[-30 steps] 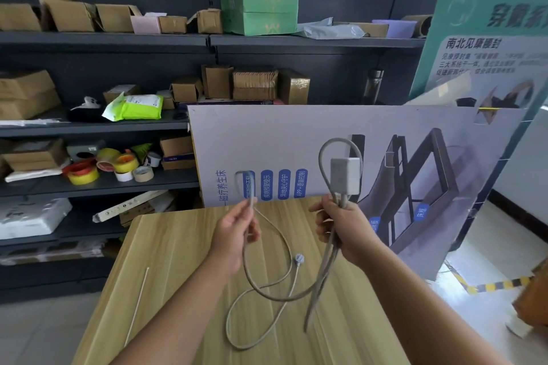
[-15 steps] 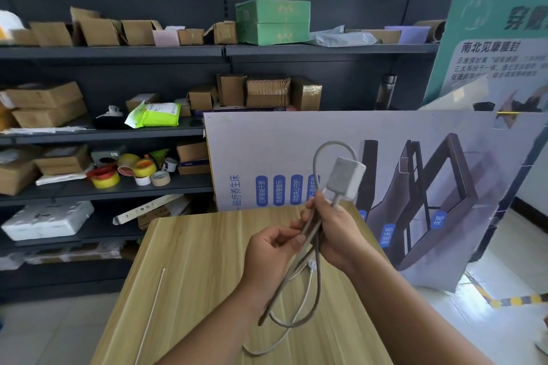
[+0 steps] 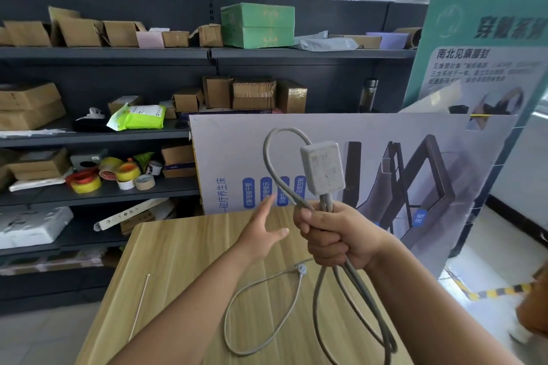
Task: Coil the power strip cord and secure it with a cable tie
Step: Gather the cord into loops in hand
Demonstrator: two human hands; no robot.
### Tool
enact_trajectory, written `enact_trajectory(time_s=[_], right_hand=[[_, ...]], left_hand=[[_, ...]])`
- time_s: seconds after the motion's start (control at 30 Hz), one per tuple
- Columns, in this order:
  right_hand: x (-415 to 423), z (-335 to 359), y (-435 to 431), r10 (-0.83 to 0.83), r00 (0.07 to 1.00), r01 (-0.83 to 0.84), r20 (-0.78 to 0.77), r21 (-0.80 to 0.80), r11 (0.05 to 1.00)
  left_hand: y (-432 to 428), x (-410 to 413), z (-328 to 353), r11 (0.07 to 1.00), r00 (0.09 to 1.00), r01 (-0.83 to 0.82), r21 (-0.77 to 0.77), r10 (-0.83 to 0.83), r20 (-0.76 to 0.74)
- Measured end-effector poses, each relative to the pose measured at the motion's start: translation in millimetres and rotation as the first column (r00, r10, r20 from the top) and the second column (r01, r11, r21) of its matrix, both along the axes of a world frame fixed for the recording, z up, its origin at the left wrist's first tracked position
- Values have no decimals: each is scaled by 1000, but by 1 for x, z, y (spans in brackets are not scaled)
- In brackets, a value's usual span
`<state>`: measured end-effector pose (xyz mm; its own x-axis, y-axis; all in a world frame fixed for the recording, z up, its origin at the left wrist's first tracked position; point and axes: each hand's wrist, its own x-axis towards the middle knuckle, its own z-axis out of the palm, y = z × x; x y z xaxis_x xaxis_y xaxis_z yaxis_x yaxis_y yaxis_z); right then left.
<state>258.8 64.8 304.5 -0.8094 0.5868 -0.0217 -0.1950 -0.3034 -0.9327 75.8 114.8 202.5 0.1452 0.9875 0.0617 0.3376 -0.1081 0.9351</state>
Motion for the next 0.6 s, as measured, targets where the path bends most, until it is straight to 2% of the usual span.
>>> enact_trajectory(time_s=[0.07,0.13,0.2,0.27,0.3,0.4,0.53,0.6], right_hand=[[4,7,-1,-53,999,53,-2,38,998],[12,12,2,-135,990,136,-29,47,990],[18,15,5,-131,986,130,-104,-21,991],[19,17,4,-18,977,-5,-215,-107,994],[17,18,3,33,970,-64,-243,-119,991],[7,18,-1,132,968,-150,-215,-71,986],[1,16,3,133,978,-138,-163,-20,990],[6,15,10,83,983,-86,-165,-11,996]], left_hand=[[2,6,-10,983,979,182,-37,-178,96],[-2,15,-23,957,952,277,-88,-262,159],[-5,22,-28,981,965,162,-105,-135,223],[-2,27,-20,994,958,2,-110,29,284],[2,29,-15,994,955,-4,-106,35,295],[15,41,4,988,972,118,-105,-93,214],[8,59,27,971,928,212,-110,-165,333],[8,58,16,964,928,244,-105,-201,315]])
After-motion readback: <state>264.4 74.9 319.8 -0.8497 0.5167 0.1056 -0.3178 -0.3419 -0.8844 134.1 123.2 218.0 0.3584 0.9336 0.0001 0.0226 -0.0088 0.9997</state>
